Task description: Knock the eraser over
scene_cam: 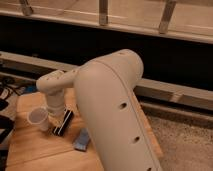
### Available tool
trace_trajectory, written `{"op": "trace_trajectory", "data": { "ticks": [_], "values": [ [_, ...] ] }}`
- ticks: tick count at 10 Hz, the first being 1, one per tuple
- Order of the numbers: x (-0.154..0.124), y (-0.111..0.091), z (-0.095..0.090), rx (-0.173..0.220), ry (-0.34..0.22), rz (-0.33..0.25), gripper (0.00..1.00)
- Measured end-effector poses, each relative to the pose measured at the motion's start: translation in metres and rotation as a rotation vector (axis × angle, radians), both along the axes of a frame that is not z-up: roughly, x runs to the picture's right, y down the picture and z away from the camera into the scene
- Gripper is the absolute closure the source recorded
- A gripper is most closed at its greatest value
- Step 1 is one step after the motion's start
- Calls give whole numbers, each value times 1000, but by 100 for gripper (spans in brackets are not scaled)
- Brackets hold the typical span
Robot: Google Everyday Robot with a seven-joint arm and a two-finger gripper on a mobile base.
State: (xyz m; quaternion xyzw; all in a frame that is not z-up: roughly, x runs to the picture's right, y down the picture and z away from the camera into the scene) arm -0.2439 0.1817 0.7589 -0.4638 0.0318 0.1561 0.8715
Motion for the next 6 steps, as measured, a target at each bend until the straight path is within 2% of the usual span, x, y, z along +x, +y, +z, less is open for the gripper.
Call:
{"op": "trace_trajectory", "data": {
  "ticks": [3, 6],
  "values": [
    [16, 2, 2, 5, 23, 0, 99],
    [-4, 6, -1, 3, 30, 0, 99]
  ]
}}
